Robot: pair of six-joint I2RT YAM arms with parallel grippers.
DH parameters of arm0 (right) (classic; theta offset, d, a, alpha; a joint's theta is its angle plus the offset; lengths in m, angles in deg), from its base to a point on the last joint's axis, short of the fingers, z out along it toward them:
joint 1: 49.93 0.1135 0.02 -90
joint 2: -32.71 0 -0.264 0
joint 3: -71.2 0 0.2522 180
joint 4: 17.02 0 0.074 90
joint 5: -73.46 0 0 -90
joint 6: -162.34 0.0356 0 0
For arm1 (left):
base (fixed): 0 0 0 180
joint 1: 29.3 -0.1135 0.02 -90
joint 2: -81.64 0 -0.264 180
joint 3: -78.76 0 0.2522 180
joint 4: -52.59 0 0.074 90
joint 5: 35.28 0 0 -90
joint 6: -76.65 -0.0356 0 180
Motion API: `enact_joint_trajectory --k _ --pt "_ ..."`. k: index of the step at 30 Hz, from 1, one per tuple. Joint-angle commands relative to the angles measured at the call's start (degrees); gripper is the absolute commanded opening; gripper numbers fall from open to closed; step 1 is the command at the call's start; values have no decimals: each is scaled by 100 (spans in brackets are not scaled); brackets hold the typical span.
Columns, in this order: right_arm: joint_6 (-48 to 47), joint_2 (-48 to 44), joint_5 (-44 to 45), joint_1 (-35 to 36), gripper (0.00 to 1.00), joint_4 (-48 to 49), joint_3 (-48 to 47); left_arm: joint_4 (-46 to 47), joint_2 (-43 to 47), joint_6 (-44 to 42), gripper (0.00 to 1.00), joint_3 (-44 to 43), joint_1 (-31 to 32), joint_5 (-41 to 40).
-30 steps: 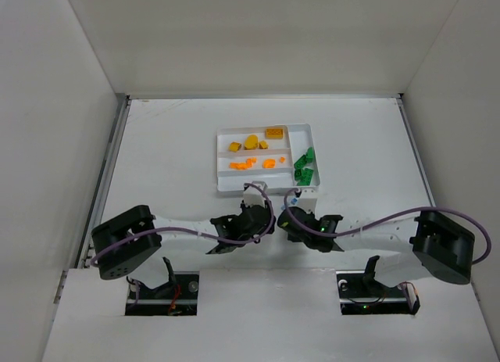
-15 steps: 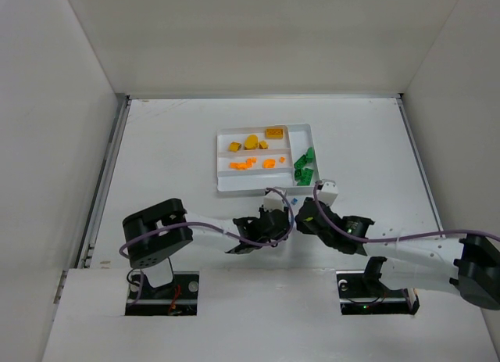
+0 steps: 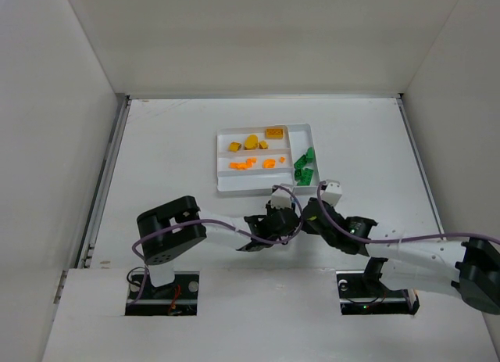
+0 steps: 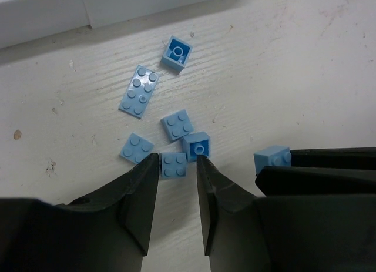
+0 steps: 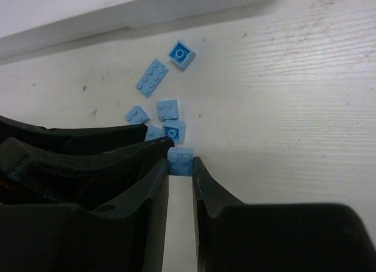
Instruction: Sort the legos into containers by color
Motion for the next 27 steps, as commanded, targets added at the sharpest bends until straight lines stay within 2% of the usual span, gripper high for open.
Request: enact_joint_trajectory --k 1,4,15,22,27 --pt "-113 -119 9 -61 21 262 78 -345 -57 -131 32 -96 63 -242" --pt "-96 -189 -8 -105 22 288 131 -363 13 -175 33 -26 72 -251" --pt "-245 -243 -97 -219 22 420 149 -398 250 -272 14 299 10 21" --pt "-605 64 -280 -500 22 806 -132 -284 1119 -254 14 729 2 38" --pt "-1079 644 -720 -869 22 1500 -632 -196 1805 -254 14 1046 -174 39"
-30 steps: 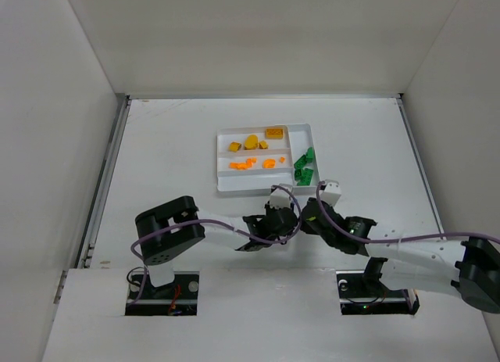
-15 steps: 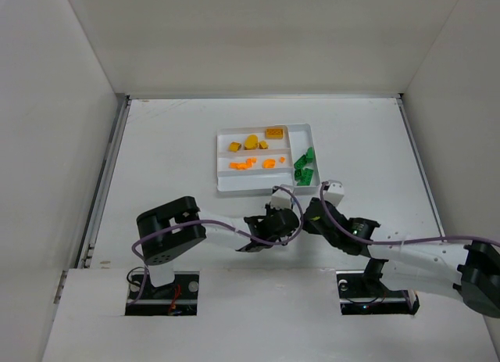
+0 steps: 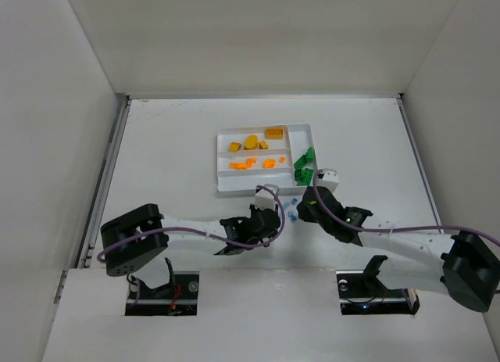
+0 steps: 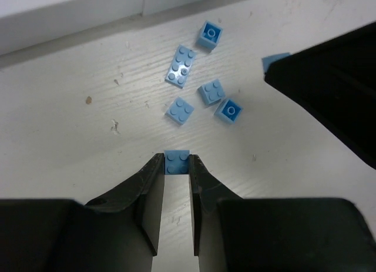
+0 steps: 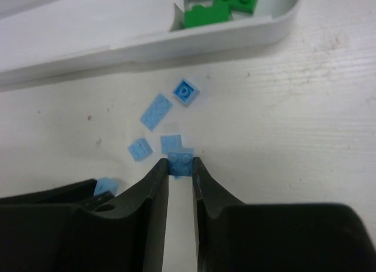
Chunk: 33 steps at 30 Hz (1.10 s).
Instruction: Sort the legos into containers by color
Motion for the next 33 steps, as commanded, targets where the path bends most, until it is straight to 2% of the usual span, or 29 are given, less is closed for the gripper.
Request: enact_joint_trajectory --k 1,11,15,17,19,23,26,28,30,33 --pt "-498 352 -338 -233 22 904 -637 103 630 -7 14 190 -194 1" --pt "-1316 2250 -699 -937 22 1248 -2070 173 1624 -376 15 507 -1424 335" --pt "-1325 2682 -673 -920 32 1231 -2343 287 1668 -543 15 392 -1855 546" --pt "-1317 2569 -602 -919 42 1248 -2300 358 1616 -587 15 349 -1969 582" --pt "-1299 2367 -558 -893 47 1274 -2203 402 1528 -648 15 278 -2057 626" --pt "-1238 1770 -444 -779 47 1239 -1774 516 1361 -745 15 190 -2189 643" --pt "-1010 1312 -382 -577 38 1222 -1168 525 1194 -833 15 85 -2286 652" --pt "-922 1127 -356 -437 37 1108 -833 569 1027 -860 16 23 -2374 661" --pt "-711 969 -295 -279 39 924 -561 595 860 -860 16 -56 -2444 722" --pt "-517 819 -268 2 49 747 -253 604 632 -860 16 -222 -2488 784"
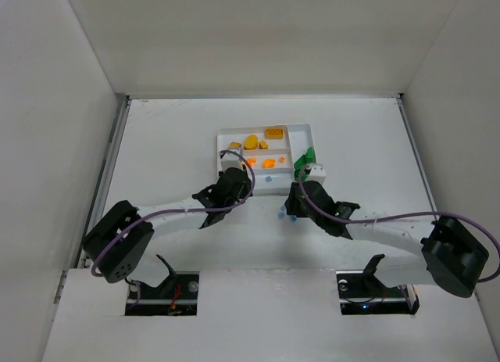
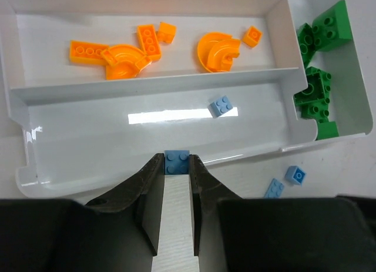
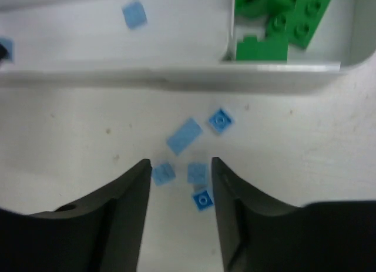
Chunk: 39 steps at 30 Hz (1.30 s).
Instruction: Sort the legos into containers by color
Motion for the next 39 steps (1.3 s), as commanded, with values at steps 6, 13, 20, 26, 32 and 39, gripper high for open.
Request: enact_joint_trajectory --k 6,13,20,26,32,39 --pt "560 -205 397 587 59 -351 469 283 -647 -220 19 -637 -67 43" --pt "376 270 441 657 53 -492 205 239 -789 -228 35 -664 -128 -124" --pt "340 472 459 648 43 -466 144 213 -298 -264 36 -419 -67 -142" --pt "340 534 424 657 28 -500 117 186 317 -141 34 56 407 -116" --pt "305 113 450 657 22 -922 -119 151 678 201 34 513 1013 -186" --pt "-476 418 258 166 21 -572 -1138 239 451 703 35 654 1444 -177"
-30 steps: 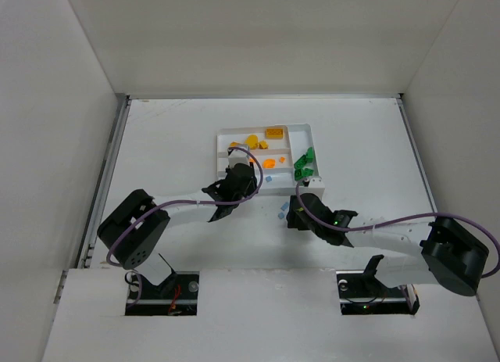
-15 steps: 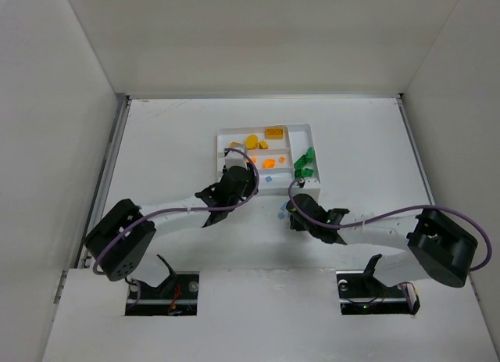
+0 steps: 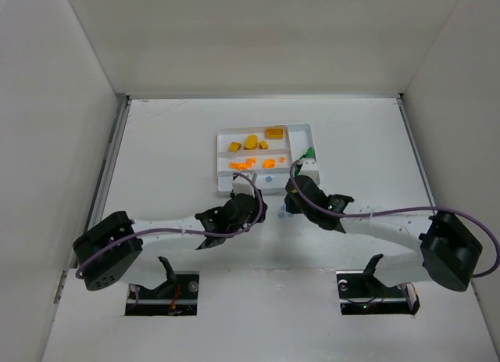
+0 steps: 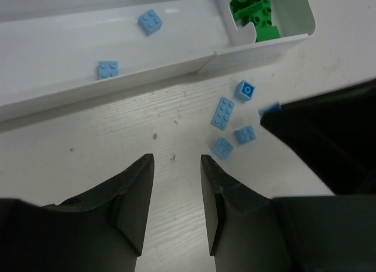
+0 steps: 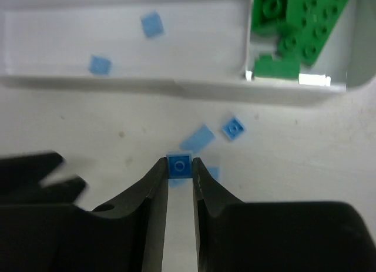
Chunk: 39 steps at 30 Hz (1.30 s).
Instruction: Sort the legos into containers by color
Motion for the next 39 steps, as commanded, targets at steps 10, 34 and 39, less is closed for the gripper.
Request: enact_joint_trajectory --k 10,34,39 --pt "-849 1877 -429 -831 22 796 -1915 652 -838 523 39 -177 636 -252" --pt "-305 -81 -341 -892 50 1358 8 292 -2412 294 37 -1267 742 -437" --pt "-128 -556 -367 -1015 50 1490 527 196 -2658 294 31 -1364 768 -472"
